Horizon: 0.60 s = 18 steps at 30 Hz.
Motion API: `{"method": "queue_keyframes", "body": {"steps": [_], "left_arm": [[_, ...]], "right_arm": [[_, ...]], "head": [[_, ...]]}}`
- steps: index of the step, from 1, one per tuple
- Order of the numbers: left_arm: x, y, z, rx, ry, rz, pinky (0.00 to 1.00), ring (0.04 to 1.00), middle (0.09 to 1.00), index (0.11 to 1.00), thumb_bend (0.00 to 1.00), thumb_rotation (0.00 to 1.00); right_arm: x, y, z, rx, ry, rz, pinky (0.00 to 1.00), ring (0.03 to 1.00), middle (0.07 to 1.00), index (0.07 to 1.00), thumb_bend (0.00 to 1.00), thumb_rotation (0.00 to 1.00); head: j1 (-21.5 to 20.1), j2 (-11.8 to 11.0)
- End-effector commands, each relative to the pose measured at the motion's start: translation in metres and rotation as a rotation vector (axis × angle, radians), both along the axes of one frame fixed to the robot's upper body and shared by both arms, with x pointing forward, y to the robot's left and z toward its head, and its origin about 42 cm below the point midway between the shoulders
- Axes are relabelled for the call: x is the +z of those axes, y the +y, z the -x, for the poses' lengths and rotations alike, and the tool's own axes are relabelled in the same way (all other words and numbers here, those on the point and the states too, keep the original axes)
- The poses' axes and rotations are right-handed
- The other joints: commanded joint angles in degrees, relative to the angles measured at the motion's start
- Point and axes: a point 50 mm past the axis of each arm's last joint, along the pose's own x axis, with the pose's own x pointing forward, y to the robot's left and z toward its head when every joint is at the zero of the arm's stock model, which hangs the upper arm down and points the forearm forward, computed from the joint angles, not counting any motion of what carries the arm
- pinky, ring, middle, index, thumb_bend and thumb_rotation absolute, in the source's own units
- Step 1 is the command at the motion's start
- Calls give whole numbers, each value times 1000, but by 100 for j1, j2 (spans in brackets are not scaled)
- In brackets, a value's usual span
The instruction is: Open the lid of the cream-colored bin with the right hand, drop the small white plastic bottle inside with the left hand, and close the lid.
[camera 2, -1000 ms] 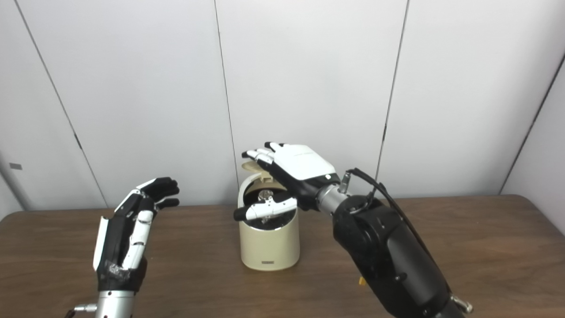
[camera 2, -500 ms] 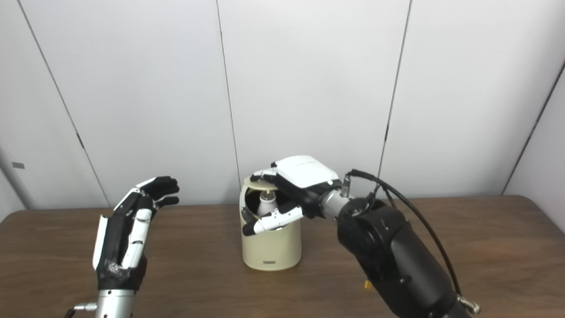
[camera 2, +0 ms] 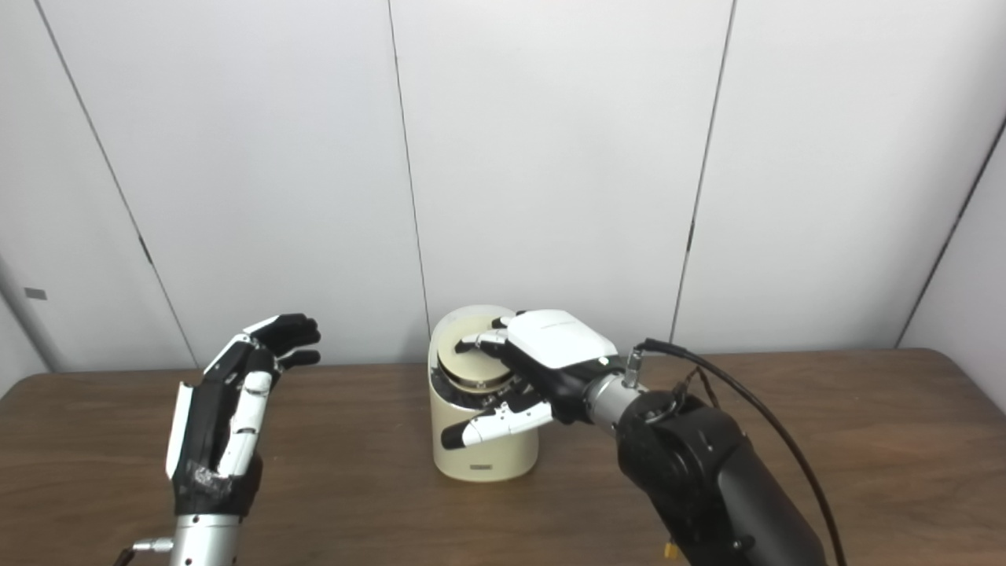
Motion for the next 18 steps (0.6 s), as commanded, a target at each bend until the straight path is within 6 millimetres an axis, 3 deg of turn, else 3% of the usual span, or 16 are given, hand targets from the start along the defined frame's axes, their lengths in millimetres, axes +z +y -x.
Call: {"method": "queue_keyframes", "body": {"steps": [1,18], "left_arm": [[23,-4,-3,-12,-89,-2,672,732,730,707,337,698],[25,-3,-4,-15,-92,6,678,737,738,711,336,704]], "right_arm": [[16,0,4,17,-85,-12,1000,955,862,858,908,915],[-21,10,4,-19,-287,443,1000,990,895,873,940,901]], "head": [[-4,12],[-20,37]]}}
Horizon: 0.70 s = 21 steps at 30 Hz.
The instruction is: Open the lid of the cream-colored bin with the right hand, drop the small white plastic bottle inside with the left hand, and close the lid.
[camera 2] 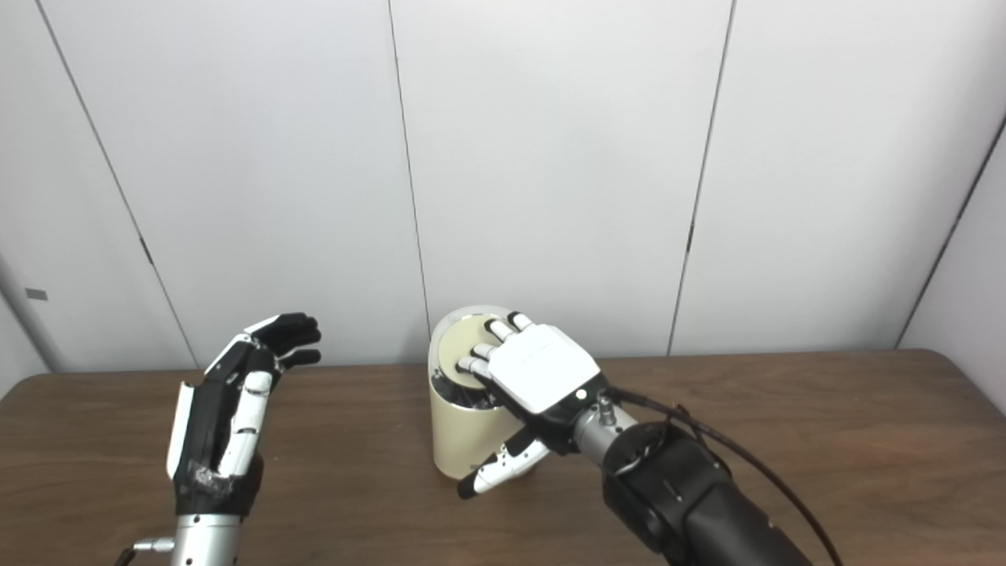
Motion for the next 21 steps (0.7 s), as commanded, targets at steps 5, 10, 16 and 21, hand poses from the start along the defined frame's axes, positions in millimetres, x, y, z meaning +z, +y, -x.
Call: {"method": "queue_keyframes", "body": {"steps": [5,10,16,21], "left_arm": [[25,-4,-4,-12,-91,6,678,738,736,711,342,706],[26,-4,-4,-11,-96,11,674,735,734,710,342,700],[28,-2,-2,-11,-97,16,667,733,732,710,358,698],[30,-1,-2,-12,-94,19,666,735,732,708,352,693]], "right_arm": [[2,-5,-9,-25,-30,107,1000,979,888,855,934,856],[1,-6,-12,-31,-18,110,1000,969,887,846,933,884],[5,-5,-9,-50,62,43,1000,981,894,854,927,897],[5,-4,-3,-53,136,-3,1000,927,815,770,927,943]], "head": [[-17,-1],[-5,-4],[-13,61],[-26,83]]}}
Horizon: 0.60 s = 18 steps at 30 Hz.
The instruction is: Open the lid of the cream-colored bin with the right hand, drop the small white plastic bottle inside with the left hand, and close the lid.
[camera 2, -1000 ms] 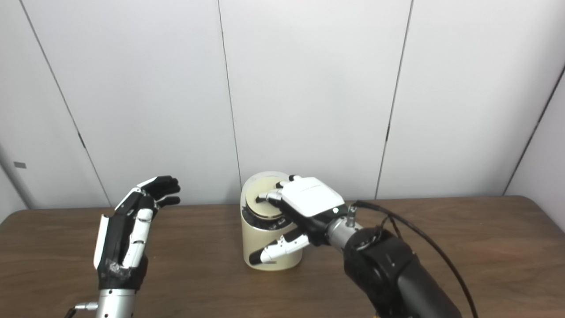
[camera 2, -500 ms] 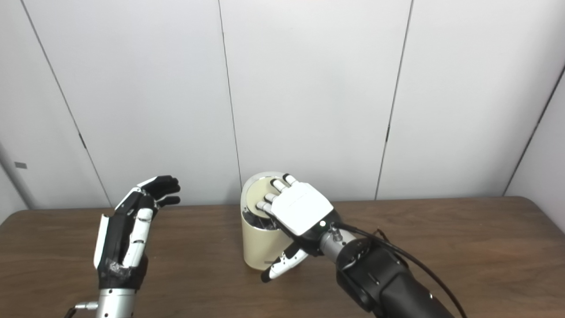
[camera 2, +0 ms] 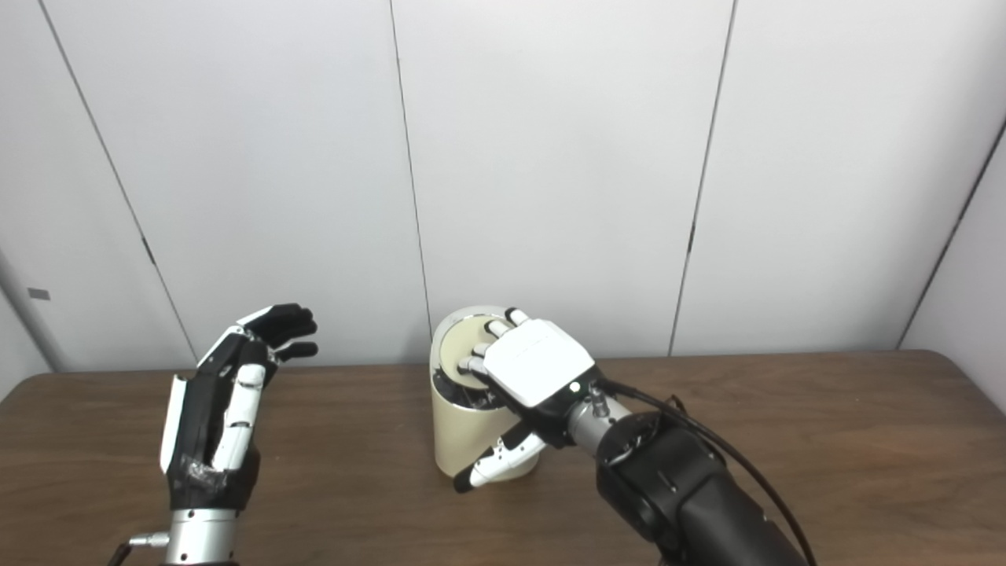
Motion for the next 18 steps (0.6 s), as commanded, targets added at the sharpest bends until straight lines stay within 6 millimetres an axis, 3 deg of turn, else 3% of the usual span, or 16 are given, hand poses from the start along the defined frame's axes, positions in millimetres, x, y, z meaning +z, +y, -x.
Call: {"method": "queue_keyframes", "body": {"steps": [1,7,18], "left_arm": [[21,-1,-3,-7,-80,0,667,736,733,708,352,694],[21,0,-3,-16,-78,8,672,738,733,707,369,687],[19,1,-3,-9,-79,1,662,731,730,706,362,682]], "right_arm": [[-7,-5,1,-29,91,23,1000,914,801,758,928,953],[-9,-5,6,-20,154,-11,1000,859,755,700,949,991],[-7,-15,9,28,38,-273,1000,984,948,918,878,839]], "head": [[-9,14],[-17,16],[-7,-9]]}}
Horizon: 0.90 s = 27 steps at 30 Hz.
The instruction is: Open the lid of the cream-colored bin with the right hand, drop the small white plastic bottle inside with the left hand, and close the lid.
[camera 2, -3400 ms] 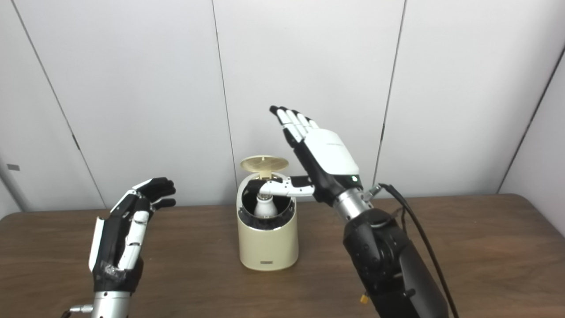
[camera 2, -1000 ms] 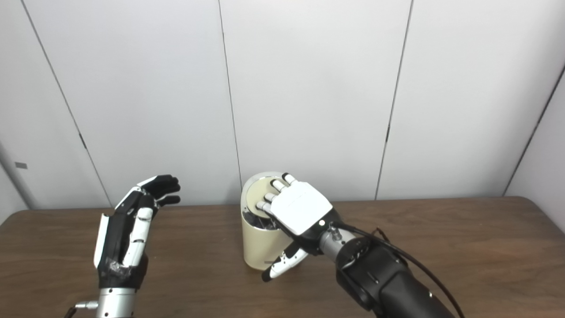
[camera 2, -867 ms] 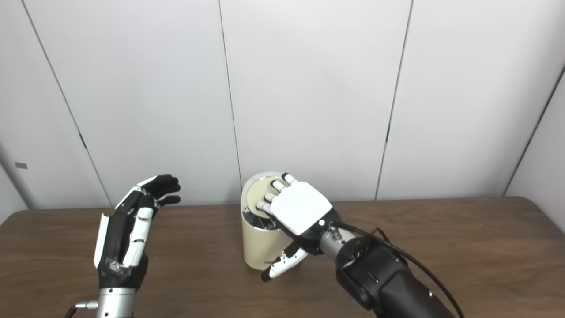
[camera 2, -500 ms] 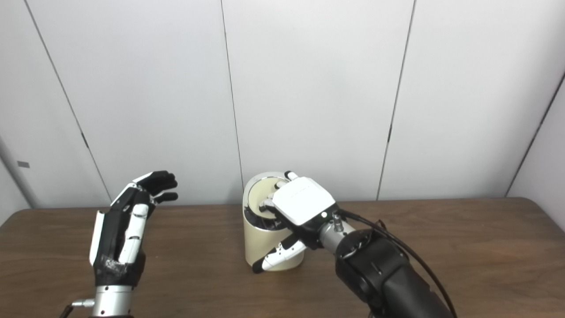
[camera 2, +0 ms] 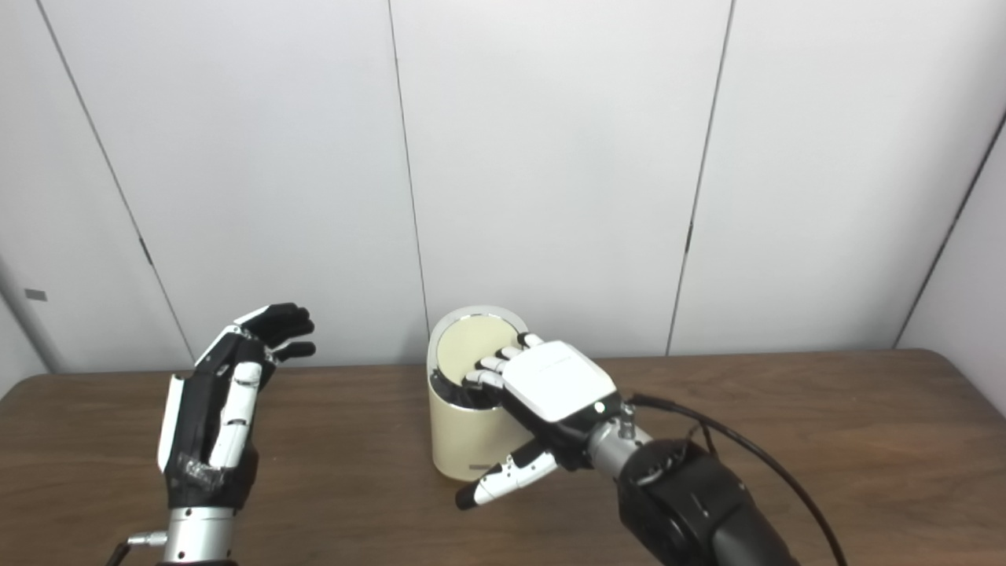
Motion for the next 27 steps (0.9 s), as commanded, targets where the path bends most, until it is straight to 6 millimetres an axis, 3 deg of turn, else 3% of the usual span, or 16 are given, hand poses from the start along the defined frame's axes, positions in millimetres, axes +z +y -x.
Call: {"method": "queue_keyframes", "body": {"steps": [1,6,16,24,27], "left_arm": [[19,-1,-3,-8,-83,-5,662,731,729,706,363,680],[18,-1,-4,-9,-81,-5,672,736,731,708,360,678],[15,0,-5,-6,-80,-9,673,737,732,710,352,681],[14,3,-4,1,-76,-13,673,736,735,711,353,676],[12,6,-4,5,-71,-13,680,737,738,714,346,670]], "right_arm": [[17,-2,-4,2,-73,-85,1000,992,955,927,873,840],[14,-15,-6,-22,-116,-263,1000,1000,999,991,830,817],[3,-47,-3,-63,-235,-511,1000,1000,1000,1000,762,812],[-27,-81,1,-94,-259,-797,994,1000,1000,1000,794,823],[-38,-90,3,-95,-254,-934,964,1000,1000,1000,716,862]], "head": [[-6,-9],[-6,-32],[-3,-91],[-16,-128],[-32,-154]]}}
